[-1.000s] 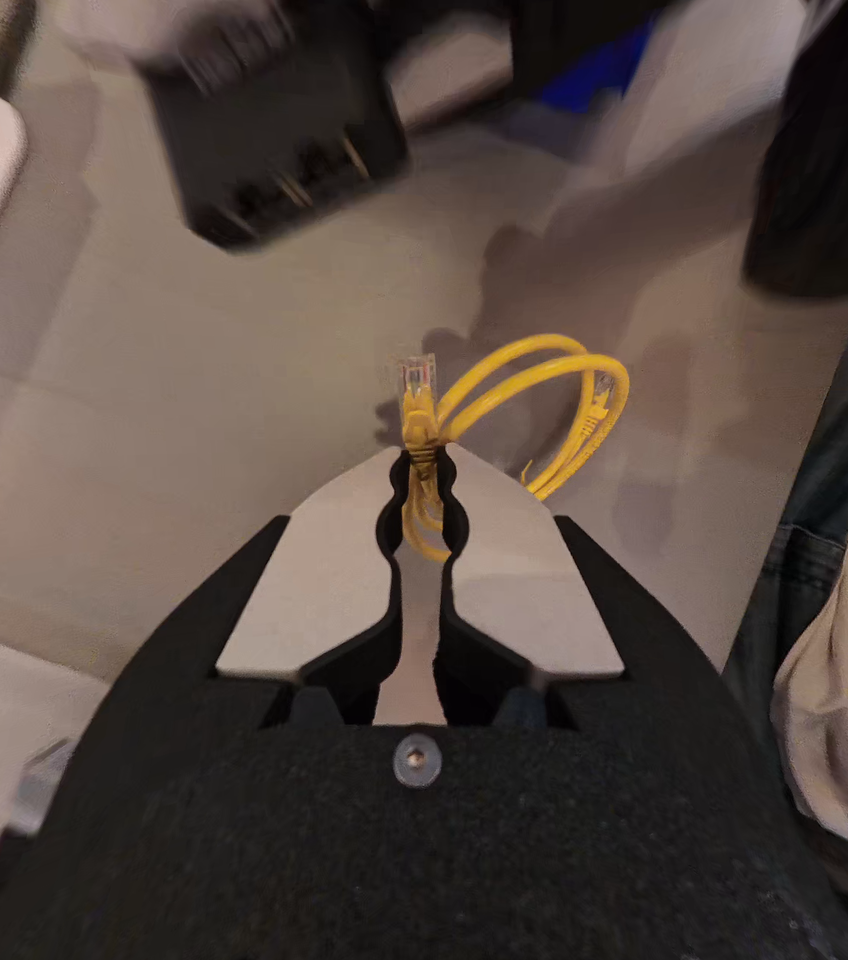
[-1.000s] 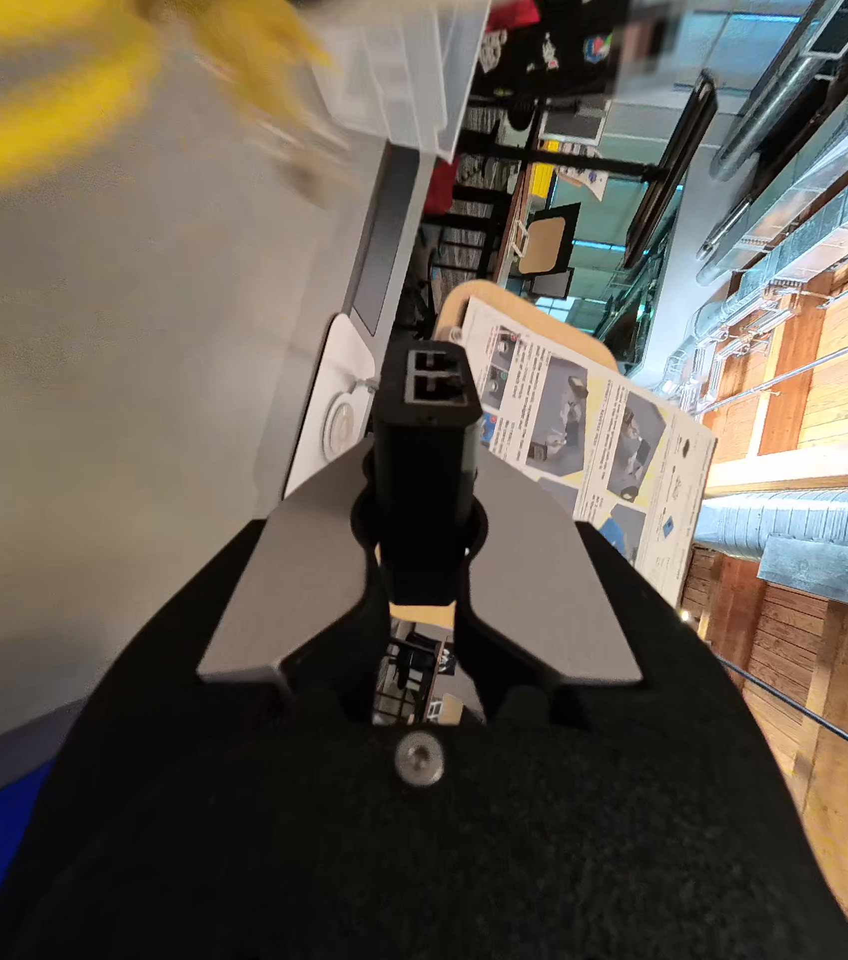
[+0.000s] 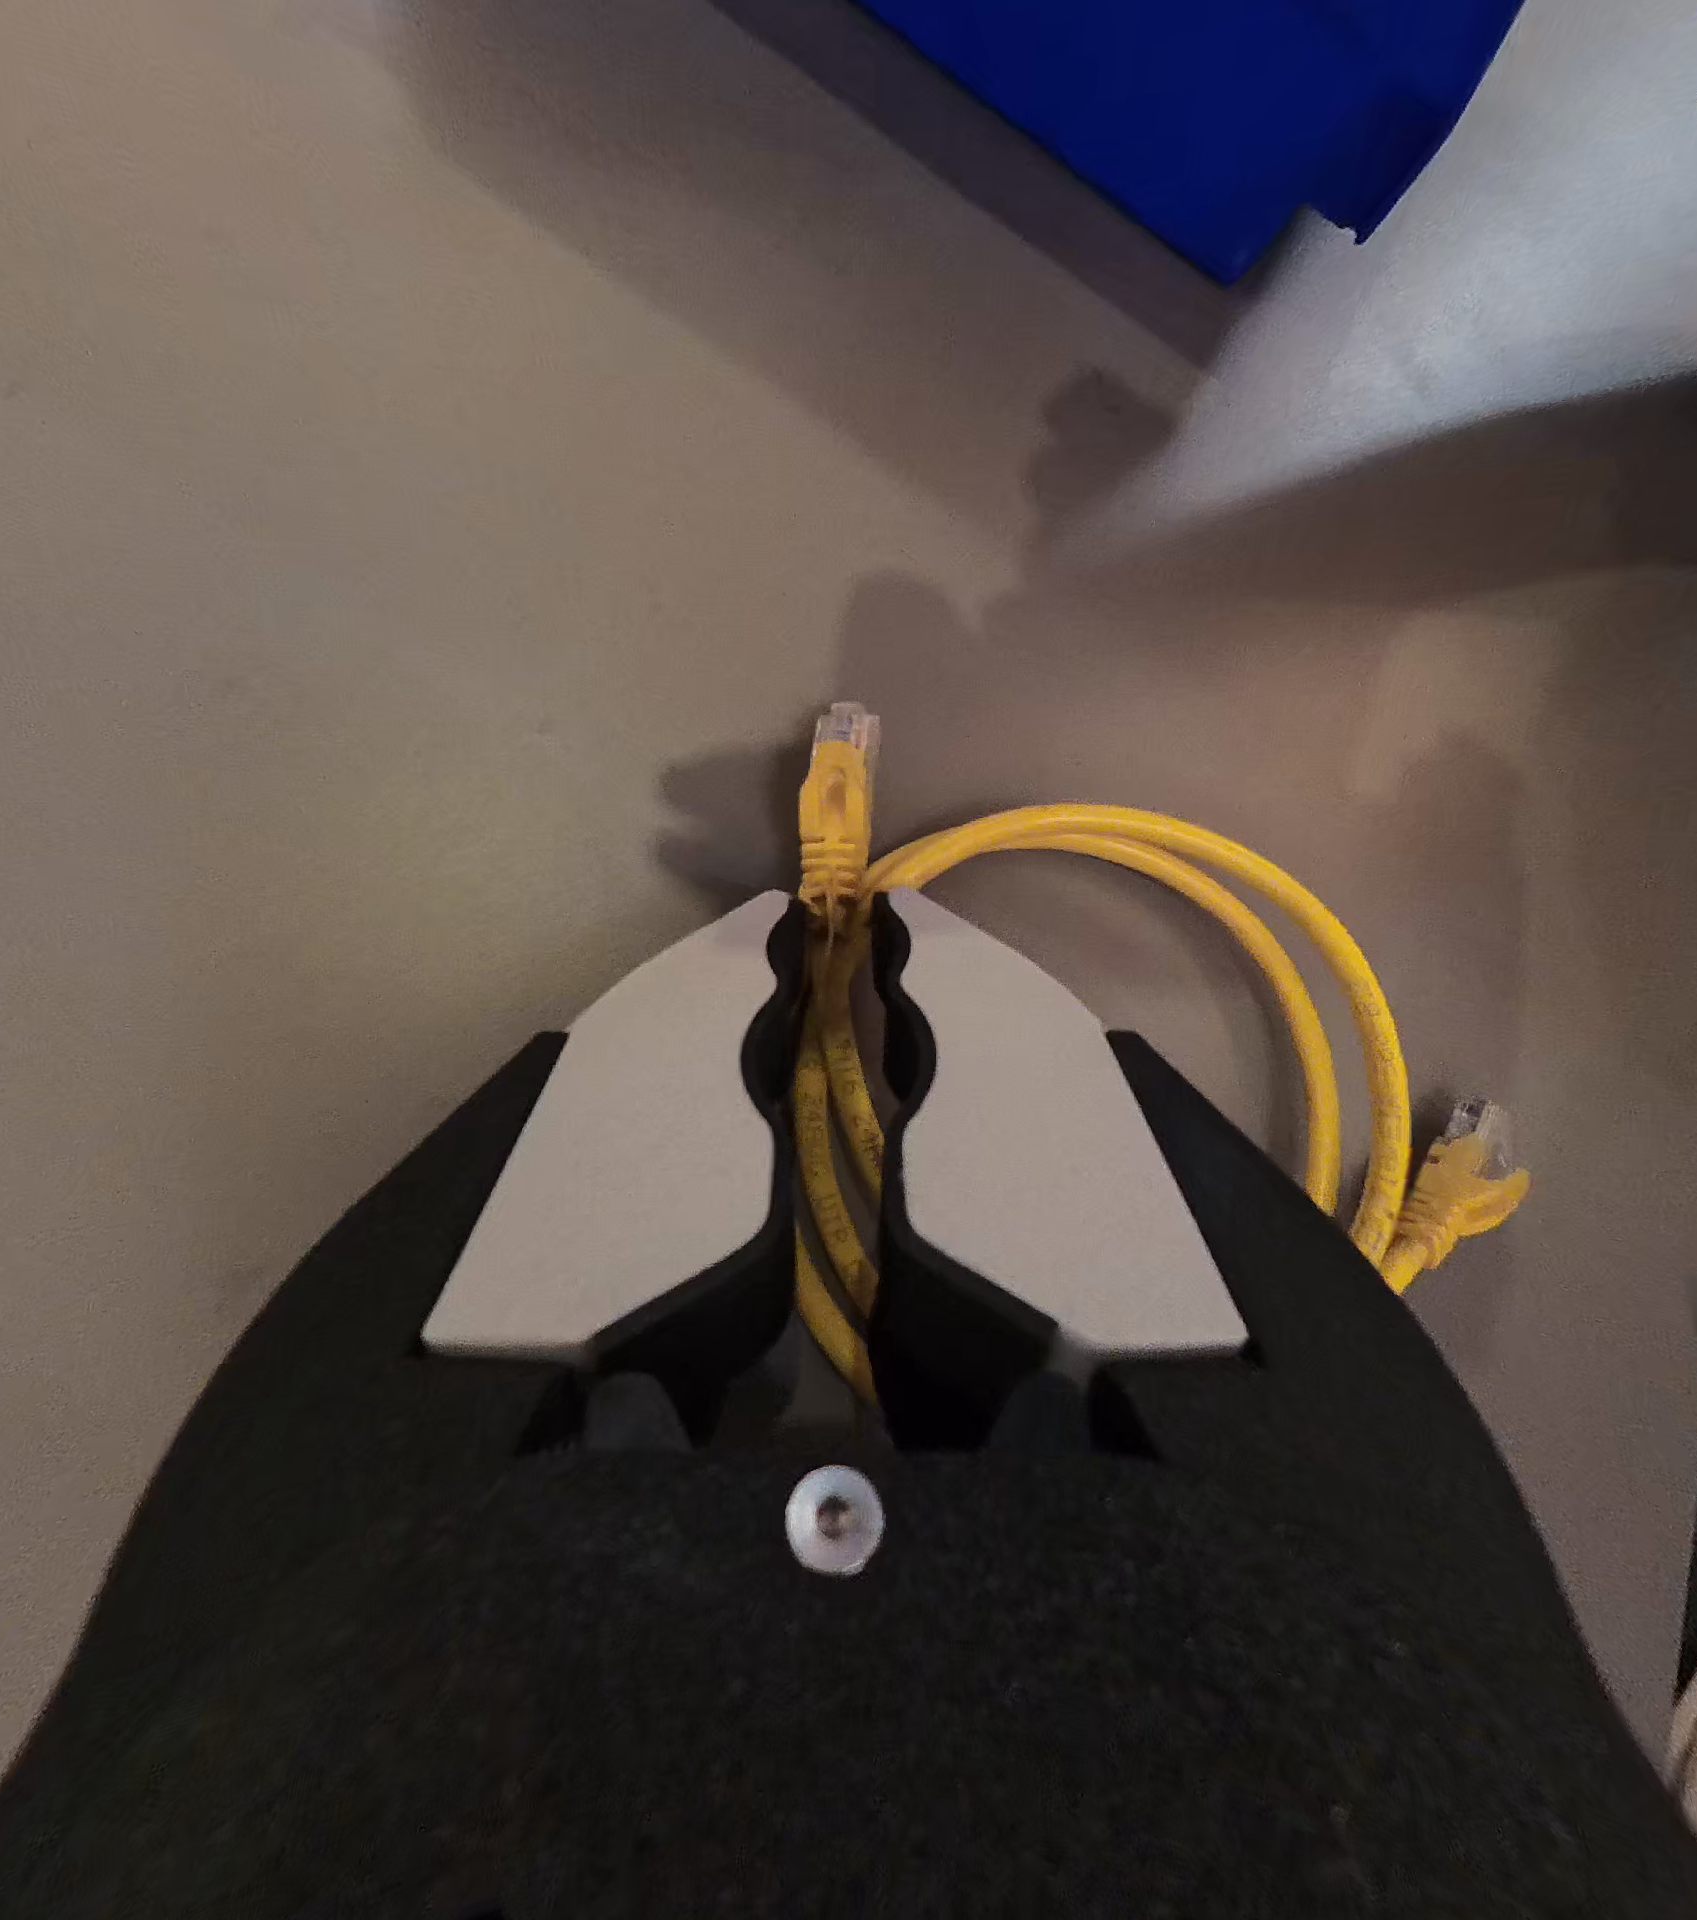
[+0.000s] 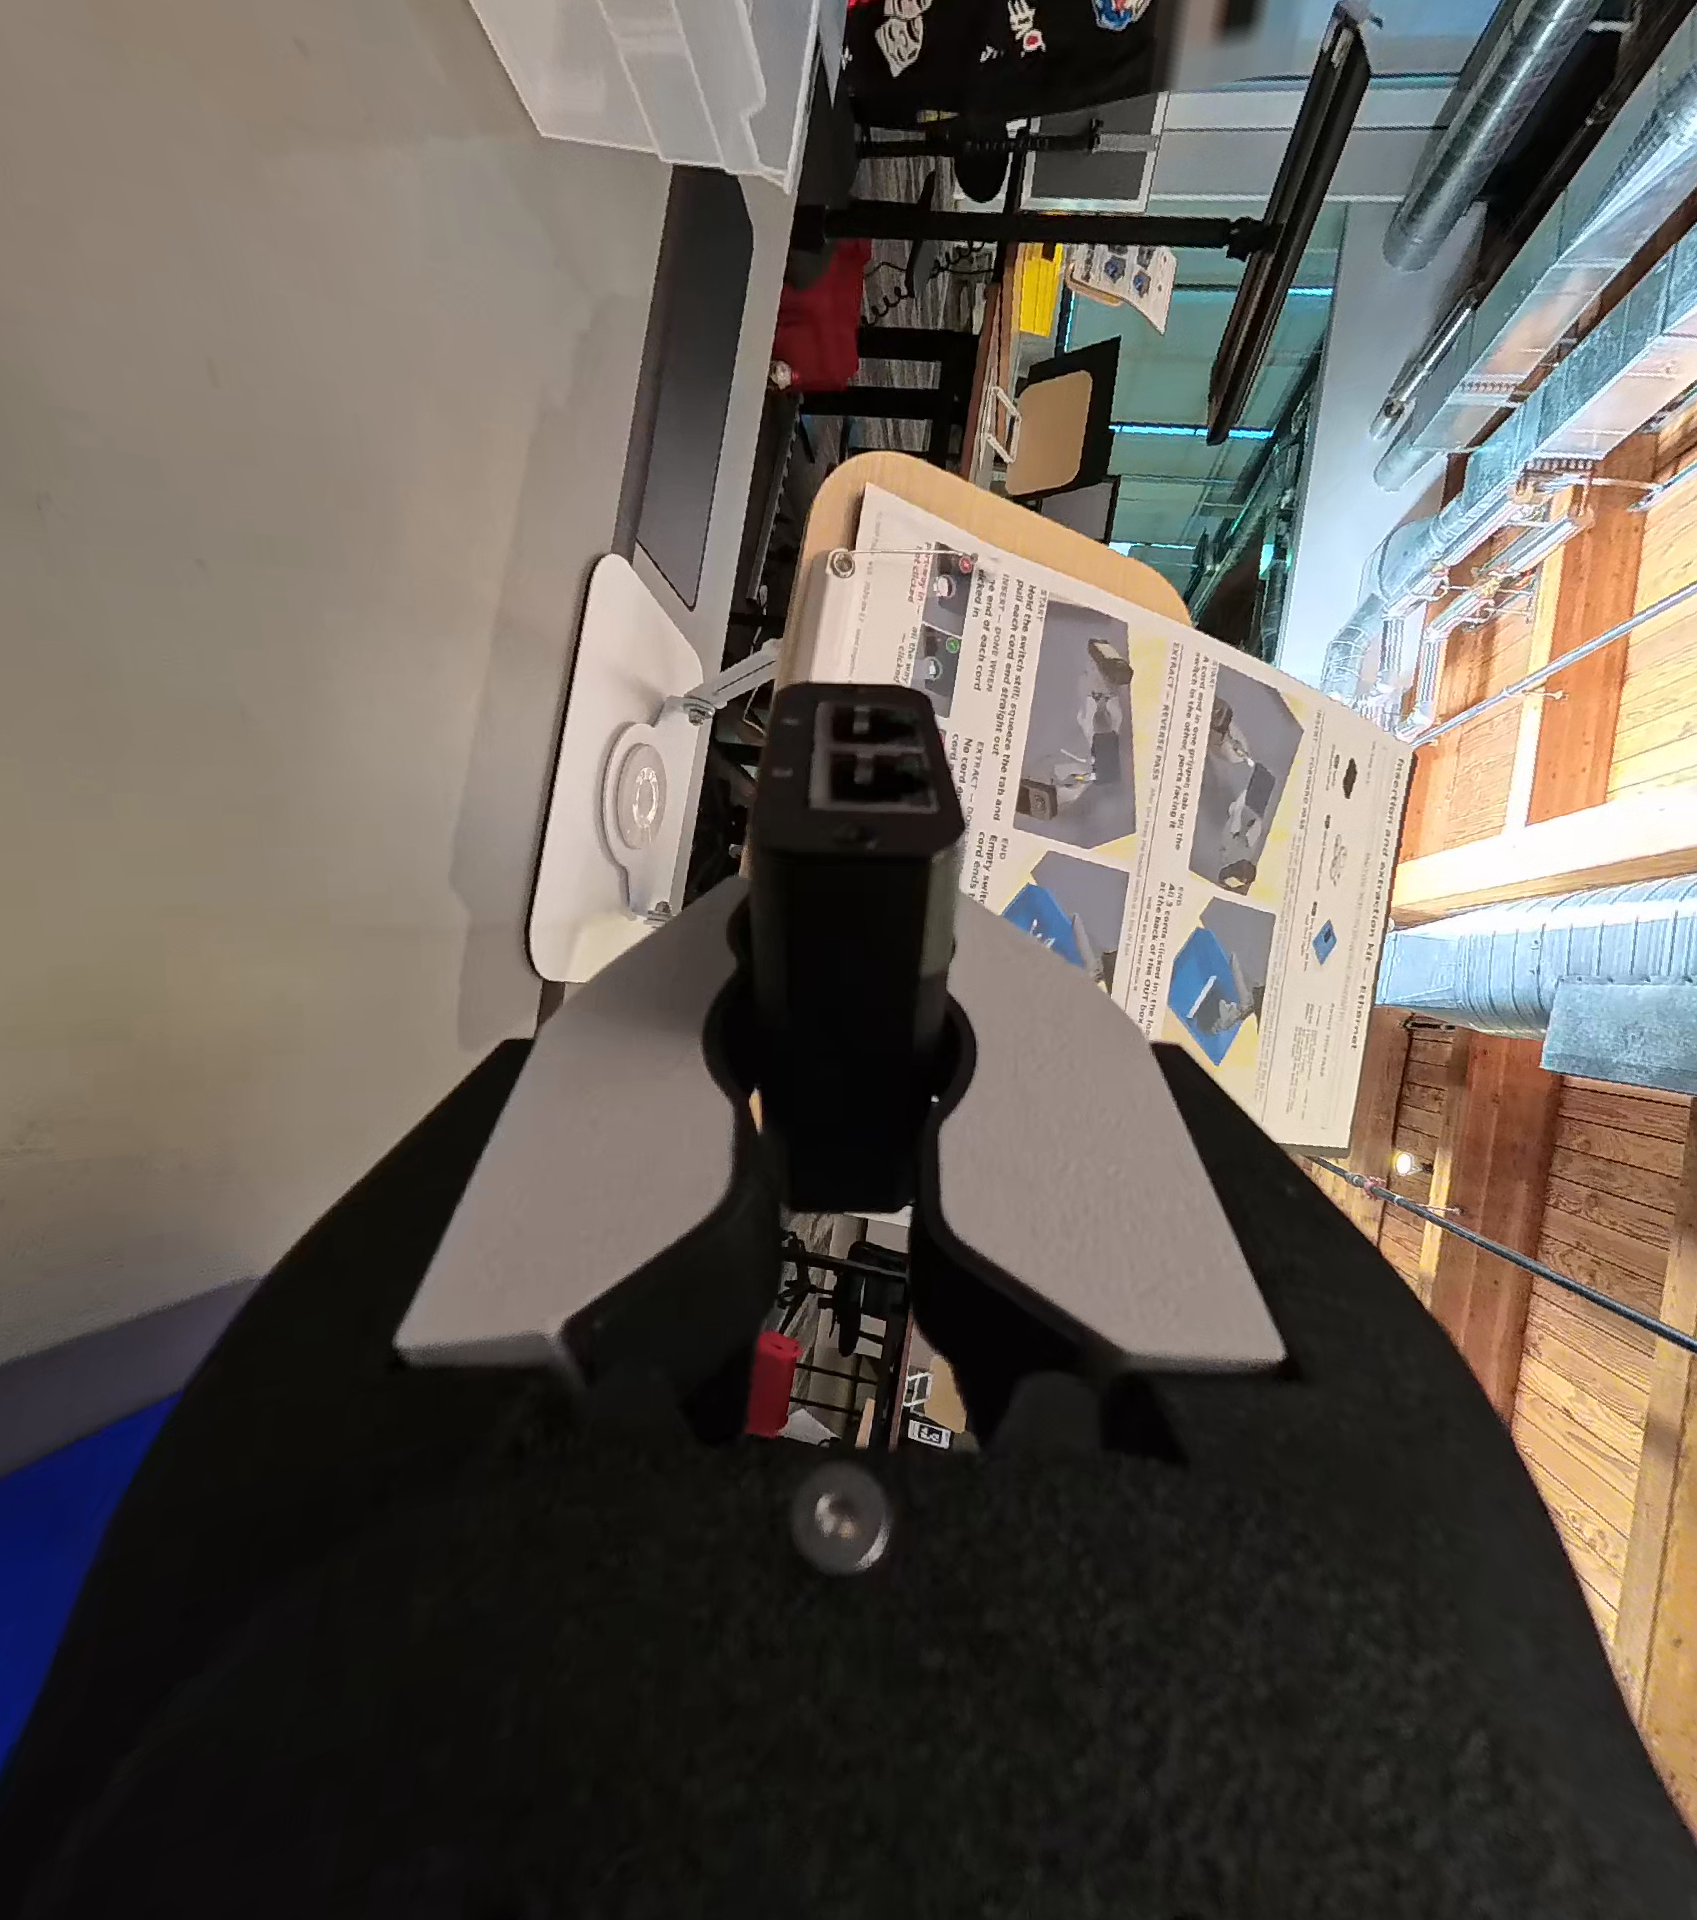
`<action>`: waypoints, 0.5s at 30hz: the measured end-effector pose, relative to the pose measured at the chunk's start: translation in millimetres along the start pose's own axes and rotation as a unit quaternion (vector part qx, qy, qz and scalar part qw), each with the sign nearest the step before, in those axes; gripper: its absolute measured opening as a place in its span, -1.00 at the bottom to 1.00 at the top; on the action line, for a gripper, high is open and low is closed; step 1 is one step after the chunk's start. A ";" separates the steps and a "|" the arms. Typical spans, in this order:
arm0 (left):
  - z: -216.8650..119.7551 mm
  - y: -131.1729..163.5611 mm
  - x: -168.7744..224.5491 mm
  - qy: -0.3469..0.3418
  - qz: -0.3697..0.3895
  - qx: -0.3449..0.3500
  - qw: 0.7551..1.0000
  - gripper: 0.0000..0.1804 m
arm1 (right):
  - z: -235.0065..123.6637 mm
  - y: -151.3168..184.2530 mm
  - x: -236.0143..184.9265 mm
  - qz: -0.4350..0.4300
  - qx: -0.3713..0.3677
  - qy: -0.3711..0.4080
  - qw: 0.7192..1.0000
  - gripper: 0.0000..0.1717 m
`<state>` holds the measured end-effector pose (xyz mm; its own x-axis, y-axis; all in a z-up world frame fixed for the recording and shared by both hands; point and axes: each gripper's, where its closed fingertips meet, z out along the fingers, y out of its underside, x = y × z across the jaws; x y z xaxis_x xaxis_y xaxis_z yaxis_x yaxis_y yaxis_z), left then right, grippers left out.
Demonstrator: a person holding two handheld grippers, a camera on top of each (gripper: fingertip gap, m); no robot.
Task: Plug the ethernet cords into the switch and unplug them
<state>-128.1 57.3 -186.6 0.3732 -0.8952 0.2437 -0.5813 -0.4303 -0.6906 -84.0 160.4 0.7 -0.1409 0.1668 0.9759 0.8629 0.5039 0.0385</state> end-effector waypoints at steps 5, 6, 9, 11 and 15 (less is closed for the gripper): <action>-6.2 -6.4 -1.5 0.005 -0.023 0.026 0.999 -0.93 | 2.8 -0.5 -5.1 -0.003 -0.001 -0.008 1.000 -0.71; -10.5 -10.0 -1.3 0.002 -0.016 0.030 0.999 -0.94 | 3.2 -1.0 -6.0 -0.004 0.000 -0.009 1.000 -0.71; -34.7 -31.9 4.4 0.001 0.002 0.058 0.998 -0.94 | 5.2 -2.6 -8.1 -0.004 0.003 -0.011 1.000 -0.71; -58.2 -51.3 13.7 0.008 0.016 0.076 0.997 -0.94 | 6.2 -5.2 -8.8 -0.006 0.006 -0.010 1.000 -0.71; -109.7 -90.1 32.8 0.010 0.033 0.114 0.993 -0.94 | 3.8 -21.1 -7.3 -0.017 0.027 0.002 1.000 -0.71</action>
<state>-142.8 53.9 -41.7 0.3239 -0.9239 0.2038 -0.4244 -0.3344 -0.8415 -103.0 151.8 -8.0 -0.1664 0.1451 0.9753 0.8306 0.5536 0.0594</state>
